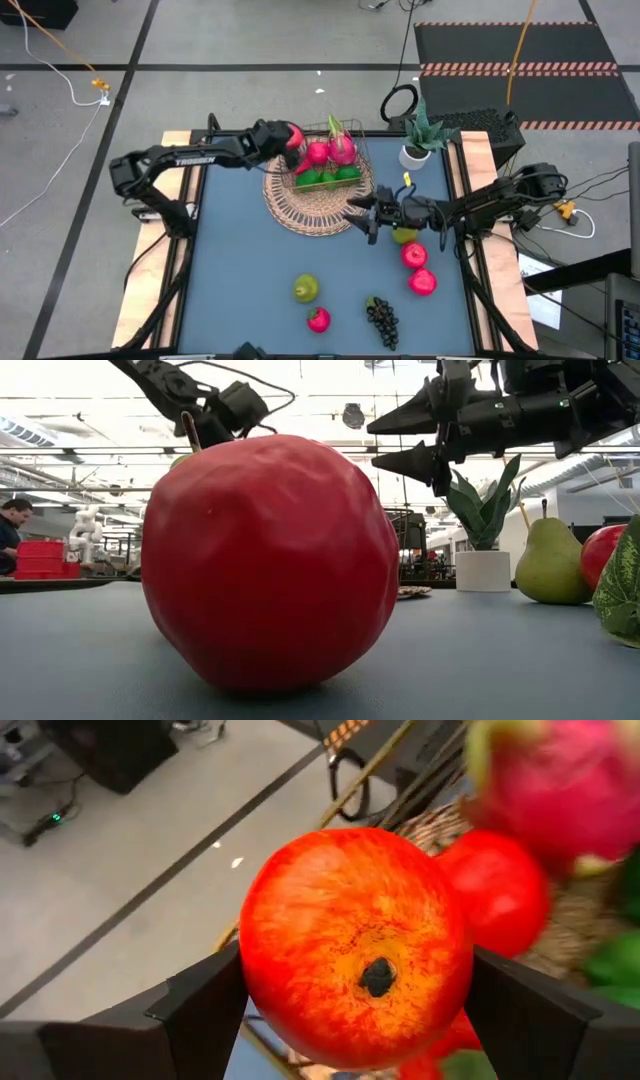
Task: Build produce basket
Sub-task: Put the red apple into the gold wire basket, then put the green pear into the gold wire basket
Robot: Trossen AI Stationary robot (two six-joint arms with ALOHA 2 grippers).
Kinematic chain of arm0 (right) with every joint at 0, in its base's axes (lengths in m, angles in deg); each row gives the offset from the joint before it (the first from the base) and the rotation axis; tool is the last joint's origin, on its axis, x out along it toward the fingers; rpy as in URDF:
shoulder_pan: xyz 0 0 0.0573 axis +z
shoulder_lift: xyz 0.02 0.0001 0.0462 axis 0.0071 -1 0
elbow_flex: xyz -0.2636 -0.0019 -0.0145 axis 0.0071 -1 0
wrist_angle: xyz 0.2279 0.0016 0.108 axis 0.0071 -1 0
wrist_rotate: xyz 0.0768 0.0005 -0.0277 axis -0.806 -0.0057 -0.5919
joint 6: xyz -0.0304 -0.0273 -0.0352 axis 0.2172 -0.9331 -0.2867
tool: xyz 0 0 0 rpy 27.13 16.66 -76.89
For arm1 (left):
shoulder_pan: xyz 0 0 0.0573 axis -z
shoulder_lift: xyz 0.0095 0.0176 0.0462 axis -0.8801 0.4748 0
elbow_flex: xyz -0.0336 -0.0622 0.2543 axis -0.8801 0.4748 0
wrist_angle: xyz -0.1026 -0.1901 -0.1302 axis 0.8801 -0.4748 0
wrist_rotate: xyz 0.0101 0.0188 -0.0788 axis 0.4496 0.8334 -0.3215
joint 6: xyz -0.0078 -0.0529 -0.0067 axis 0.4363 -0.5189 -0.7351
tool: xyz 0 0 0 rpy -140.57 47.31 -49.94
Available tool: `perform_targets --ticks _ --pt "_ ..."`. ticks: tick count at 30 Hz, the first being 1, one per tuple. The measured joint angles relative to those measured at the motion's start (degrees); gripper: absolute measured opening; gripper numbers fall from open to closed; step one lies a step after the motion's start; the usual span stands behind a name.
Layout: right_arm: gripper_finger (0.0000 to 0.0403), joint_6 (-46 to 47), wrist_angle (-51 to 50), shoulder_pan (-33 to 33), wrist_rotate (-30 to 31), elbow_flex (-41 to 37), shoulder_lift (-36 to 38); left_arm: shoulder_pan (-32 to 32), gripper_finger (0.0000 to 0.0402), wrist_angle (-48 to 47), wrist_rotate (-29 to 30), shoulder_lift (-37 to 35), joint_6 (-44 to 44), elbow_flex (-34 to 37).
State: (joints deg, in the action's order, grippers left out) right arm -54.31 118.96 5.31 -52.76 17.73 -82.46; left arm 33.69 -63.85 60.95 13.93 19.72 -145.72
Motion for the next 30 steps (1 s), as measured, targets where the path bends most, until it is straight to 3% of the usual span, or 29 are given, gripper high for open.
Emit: perform_targets --ticks 9,17,23,27,30 --pt "0.0265 -0.9 0.1 -2.0 0.0 0.0 0.0 -6.4 0.0339 -1.7 -5.5 1.7 -2.6 0.0" --pt "0.0265 -1.6 0.1 -2.4 -0.1 0.0 0.0 -7.2 0.0387 -2.5 -11.7 -1.8 -1.6 0.0" --pt "0.0265 -0.8 -2.7 -2.4 -2.3 0.0 0.7 -3.1 0.0394 -0.6 -14.1 -2.1 -0.1 0.0" --pt "0.0265 1.9 -8.9 -2.2 -7.6 0.0 4.3 0.6 0.0388 8.8 -13.8 -2.1 0.6 0.0" --pt "0.0265 1.4 -13.3 -1.1 -6.4 0.0 7.7 5.3 0.0382 13.4 -13.7 -2.1 2.2 0.0"
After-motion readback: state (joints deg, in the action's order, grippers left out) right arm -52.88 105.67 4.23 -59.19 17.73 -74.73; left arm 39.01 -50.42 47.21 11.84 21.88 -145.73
